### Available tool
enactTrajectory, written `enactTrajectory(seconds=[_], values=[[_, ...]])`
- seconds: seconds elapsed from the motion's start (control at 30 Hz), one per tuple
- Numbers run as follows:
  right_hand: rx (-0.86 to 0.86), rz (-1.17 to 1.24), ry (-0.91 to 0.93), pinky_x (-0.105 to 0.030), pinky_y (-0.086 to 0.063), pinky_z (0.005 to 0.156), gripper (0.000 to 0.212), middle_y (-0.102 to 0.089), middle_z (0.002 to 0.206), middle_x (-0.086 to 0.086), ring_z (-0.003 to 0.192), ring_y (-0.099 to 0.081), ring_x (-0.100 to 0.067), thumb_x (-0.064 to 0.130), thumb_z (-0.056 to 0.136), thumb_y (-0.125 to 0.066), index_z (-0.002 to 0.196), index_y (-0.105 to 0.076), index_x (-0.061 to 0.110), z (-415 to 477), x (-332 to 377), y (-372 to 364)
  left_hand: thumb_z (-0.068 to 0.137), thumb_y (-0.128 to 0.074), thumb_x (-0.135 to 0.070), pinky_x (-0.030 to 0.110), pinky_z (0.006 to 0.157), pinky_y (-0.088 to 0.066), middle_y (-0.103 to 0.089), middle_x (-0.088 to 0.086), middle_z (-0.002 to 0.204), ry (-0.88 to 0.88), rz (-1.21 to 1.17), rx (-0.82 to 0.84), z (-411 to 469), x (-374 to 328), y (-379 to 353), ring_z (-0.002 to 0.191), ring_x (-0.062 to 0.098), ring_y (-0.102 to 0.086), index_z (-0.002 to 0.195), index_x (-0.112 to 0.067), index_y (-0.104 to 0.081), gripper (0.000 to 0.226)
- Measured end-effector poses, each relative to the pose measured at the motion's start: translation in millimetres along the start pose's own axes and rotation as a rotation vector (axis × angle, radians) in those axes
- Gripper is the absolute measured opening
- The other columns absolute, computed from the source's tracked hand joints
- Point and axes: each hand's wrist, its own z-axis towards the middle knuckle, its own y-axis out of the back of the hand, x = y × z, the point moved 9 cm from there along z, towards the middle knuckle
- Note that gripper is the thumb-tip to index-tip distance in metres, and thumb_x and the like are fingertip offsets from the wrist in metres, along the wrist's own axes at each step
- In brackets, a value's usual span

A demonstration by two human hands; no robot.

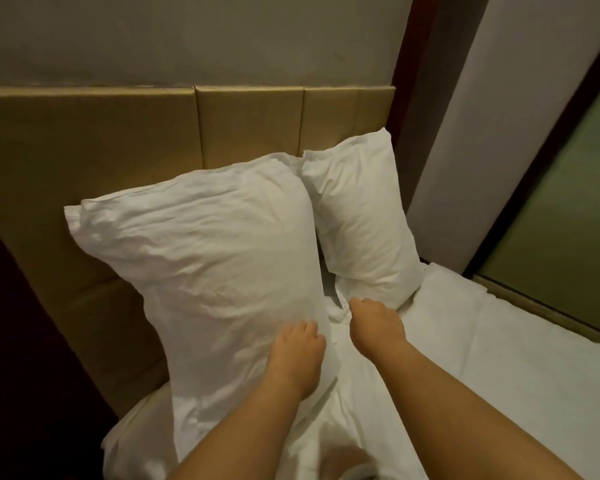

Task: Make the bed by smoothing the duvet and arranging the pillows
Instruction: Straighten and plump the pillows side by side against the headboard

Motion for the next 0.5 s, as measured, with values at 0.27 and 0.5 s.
enactTrajectory(seconds=[0.27, 0.5], values=[[0.221, -0.052, 0.088, -0.034, -0.046, 0.085, 0.026, -0.06, 0.117, -0.008, 0.106, -0.059, -0.027, 0.006, 0.093, -0.041, 0.115, -0.051, 0.013, 96.6, -62.3, -139.0, 0.094, -0.051, -0.02, 0.039, 0.093, -0.038, -0.053, 0.012, 0.119, -0.151, 0.074, 0.256, 120.6, -81.1, -128.6, 0.109, 0.029, -0.047, 0.121, -0.01, -0.058, 0.029], [0.406, 0.006, 0.207, -0.032, -0.036, 0.071, 0.014, -0.059, 0.111, -0.011, 0.101, -0.057, -0.029, 0.004, 0.088, -0.041, 0.094, -0.044, 0.016, 146.4, -79.0, -242.3, 0.096, -0.049, -0.024, 0.034, 0.093, -0.036, -0.054, 0.008, 0.12, -0.08, 0.188, 0.489, 185.2, -94.4, -220.6, 0.11, 0.025, -0.049, 0.127, -0.016, -0.056, 0.032]])
